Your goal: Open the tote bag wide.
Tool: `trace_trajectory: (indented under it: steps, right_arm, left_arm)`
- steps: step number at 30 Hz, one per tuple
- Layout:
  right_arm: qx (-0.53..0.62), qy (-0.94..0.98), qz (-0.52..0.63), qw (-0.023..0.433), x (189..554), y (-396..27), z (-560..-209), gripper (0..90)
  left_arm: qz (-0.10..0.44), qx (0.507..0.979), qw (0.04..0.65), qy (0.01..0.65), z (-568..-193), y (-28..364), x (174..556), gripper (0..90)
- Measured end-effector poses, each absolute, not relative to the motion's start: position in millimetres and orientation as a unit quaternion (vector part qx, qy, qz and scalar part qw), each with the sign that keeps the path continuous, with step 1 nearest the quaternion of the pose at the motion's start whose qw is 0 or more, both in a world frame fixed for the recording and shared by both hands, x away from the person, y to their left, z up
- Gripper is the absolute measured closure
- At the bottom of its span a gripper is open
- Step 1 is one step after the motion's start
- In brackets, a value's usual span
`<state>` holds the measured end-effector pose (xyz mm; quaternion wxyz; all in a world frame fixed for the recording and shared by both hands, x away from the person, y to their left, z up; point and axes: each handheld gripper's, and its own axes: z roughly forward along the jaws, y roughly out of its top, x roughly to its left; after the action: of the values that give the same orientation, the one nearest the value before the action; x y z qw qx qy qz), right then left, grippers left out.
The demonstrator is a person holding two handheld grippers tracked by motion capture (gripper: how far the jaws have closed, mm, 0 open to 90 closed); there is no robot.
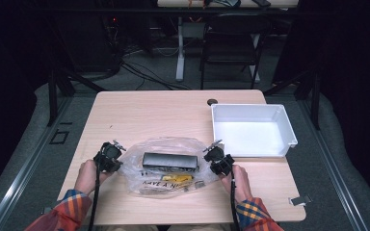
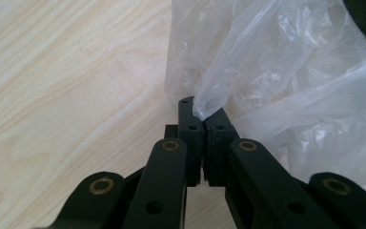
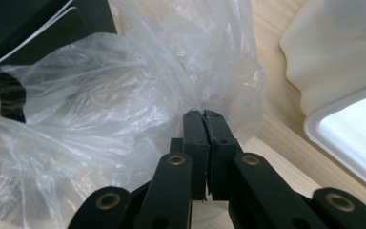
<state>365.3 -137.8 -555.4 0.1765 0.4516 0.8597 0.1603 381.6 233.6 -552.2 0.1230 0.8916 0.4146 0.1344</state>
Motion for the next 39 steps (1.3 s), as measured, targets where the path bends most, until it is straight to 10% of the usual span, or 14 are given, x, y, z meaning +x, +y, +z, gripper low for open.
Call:
trace_trajectory:
  steps: [6,15,30,39]
  right_arm:
    - [0.447,0.866,0.147,0.167,362.9,-140.1,-553.4,88.8]
    - [0.393,0.874,0.246,0.144,353.3,-145.5,-522.2,57.9]
    - [0.358,0.875,0.308,0.1,347.0,-163.7,-493.2,23.5]
    - [0.341,0.882,0.31,0.1,344.8,-158.7,-487.0,19.5]
  left_arm:
    - [0.125,0.89,0.13,0.419,-551.3,240.9,382.6,85.3]
    - [0.088,0.871,0.245,0.416,-520.9,246.2,373.4,29.7]
    - [0.115,0.849,0.301,0.418,-492.6,247.6,357.4,13.4]
    - [0.126,0.833,0.321,0.433,-483.3,264.6,346.3,3.9]
